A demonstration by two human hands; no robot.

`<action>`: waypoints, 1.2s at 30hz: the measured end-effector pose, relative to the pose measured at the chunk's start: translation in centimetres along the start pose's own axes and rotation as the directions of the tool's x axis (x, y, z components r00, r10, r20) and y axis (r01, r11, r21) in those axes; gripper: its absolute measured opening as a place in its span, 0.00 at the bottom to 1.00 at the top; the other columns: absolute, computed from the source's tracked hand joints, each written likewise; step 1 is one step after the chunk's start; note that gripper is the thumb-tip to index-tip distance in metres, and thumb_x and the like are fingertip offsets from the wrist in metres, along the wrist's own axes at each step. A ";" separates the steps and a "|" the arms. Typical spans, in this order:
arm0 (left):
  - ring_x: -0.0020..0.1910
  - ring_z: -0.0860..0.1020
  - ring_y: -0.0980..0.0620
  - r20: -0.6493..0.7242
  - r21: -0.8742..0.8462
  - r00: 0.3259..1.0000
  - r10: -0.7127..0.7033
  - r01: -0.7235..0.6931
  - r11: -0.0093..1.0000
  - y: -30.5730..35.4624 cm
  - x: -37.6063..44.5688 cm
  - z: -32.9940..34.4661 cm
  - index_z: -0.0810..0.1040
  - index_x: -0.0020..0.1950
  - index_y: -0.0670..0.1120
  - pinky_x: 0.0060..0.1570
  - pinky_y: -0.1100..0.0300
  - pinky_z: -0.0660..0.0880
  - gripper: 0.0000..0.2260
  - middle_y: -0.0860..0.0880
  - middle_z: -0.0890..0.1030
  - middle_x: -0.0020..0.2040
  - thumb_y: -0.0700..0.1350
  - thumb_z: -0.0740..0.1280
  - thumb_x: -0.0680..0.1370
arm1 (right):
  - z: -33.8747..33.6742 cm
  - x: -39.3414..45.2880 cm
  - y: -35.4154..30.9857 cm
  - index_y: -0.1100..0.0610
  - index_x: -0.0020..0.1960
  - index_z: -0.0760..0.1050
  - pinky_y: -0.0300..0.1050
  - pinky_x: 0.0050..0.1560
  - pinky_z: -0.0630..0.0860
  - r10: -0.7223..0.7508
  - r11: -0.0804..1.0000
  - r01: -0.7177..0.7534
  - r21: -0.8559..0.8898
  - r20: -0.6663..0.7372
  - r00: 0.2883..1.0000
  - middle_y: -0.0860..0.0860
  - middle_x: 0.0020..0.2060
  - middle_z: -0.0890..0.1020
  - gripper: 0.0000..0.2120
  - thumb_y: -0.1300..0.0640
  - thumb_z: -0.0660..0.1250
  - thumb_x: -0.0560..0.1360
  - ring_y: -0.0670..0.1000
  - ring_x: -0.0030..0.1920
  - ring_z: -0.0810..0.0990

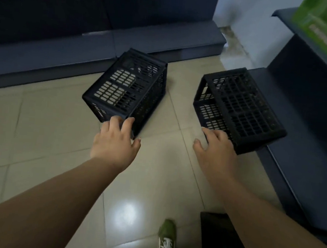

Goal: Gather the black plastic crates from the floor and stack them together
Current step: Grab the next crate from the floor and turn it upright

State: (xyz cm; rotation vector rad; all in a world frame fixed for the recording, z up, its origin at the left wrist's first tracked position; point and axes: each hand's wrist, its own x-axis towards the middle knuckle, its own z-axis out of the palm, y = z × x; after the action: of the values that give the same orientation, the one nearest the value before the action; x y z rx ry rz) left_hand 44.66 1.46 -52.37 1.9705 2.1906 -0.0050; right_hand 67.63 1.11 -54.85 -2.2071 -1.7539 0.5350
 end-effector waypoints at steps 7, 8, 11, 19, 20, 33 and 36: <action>0.66 0.65 0.42 0.021 -0.060 0.988 -0.154 0.155 0.986 -4.7 9.1 -1.0 0.60 0.74 0.52 0.64 0.49 0.65 0.25 0.44 0.64 0.69 0.58 0.57 0.78 | 2.3 10.2 -6.5 0.49 0.72 0.68 0.50 0.59 0.68 -0.053 0.992 0.062 -0.110 0.084 0.995 0.52 0.68 0.69 0.23 0.45 0.59 0.78 0.55 0.62 0.70; 0.66 0.65 0.42 0.026 -0.054 0.986 -0.163 0.164 0.985 -5.9 10.2 -1.0 0.60 0.74 0.53 0.64 0.49 0.65 0.25 0.45 0.64 0.69 0.58 0.57 0.78 | 2.9 11.6 -7.8 0.49 0.72 0.68 0.50 0.60 0.68 -0.054 0.992 0.063 -0.105 0.086 0.995 0.52 0.68 0.69 0.23 0.45 0.59 0.78 0.55 0.63 0.70; 0.66 0.65 0.42 0.037 -0.020 0.984 -0.175 0.176 0.984 -9.8 14.3 -1.4 0.59 0.74 0.52 0.64 0.48 0.66 0.25 0.44 0.65 0.69 0.58 0.56 0.78 | 5.4 15.4 -12.2 0.49 0.72 0.68 0.50 0.61 0.68 -0.079 0.994 0.085 -0.075 0.081 0.994 0.52 0.68 0.69 0.24 0.44 0.59 0.78 0.54 0.64 0.69; 0.66 0.65 0.42 0.049 0.032 0.989 -0.141 0.139 0.990 -19.2 28.1 -4.1 0.59 0.74 0.51 0.65 0.49 0.63 0.24 0.44 0.64 0.69 0.58 0.55 0.79 | 11.8 25.3 -24.4 0.50 0.72 0.68 0.52 0.61 0.69 -0.098 0.993 0.104 -0.049 0.108 0.989 0.54 0.66 0.71 0.23 0.46 0.59 0.79 0.57 0.63 0.70; 0.66 0.65 0.42 0.052 0.057 0.991 -0.125 0.122 0.991 -20.3 29.7 -4.6 0.59 0.73 0.51 0.64 0.49 0.64 0.24 0.44 0.64 0.69 0.58 0.55 0.79 | 12.5 26.3 -26.0 0.50 0.72 0.67 0.53 0.62 0.68 -0.092 0.994 0.097 -0.045 0.111 0.990 0.55 0.67 0.70 0.23 0.46 0.59 0.79 0.57 0.64 0.70; 0.65 0.66 0.42 0.145 0.116 0.984 -0.107 0.090 0.989 -29.3 48.1 -3.7 0.61 0.73 0.51 0.62 0.48 0.65 0.23 0.45 0.69 0.67 0.58 0.51 0.80 | 22.7 39.6 -38.0 0.49 0.74 0.62 0.55 0.60 0.71 0.002 0.998 0.015 -0.066 0.241 0.971 0.53 0.69 0.65 0.25 0.43 0.55 0.79 0.57 0.66 0.67; 0.66 0.66 0.42 0.172 0.111 0.975 -0.140 0.122 0.986 -31.4 51.8 -1.6 0.60 0.74 0.52 0.63 0.47 0.64 0.23 0.45 0.69 0.68 0.58 0.50 0.80 | 26.1 42.8 -40.0 0.49 0.74 0.63 0.54 0.58 0.72 0.036 0.997 -0.018 -0.077 0.239 0.970 0.54 0.68 0.66 0.25 0.42 0.55 0.79 0.57 0.65 0.67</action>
State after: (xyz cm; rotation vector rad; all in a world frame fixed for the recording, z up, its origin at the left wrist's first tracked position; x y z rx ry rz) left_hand 8.58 49.11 -62.34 1.7909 2.2359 -0.3053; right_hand 29.58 51.50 -65.96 -2.3022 -1.8914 0.7855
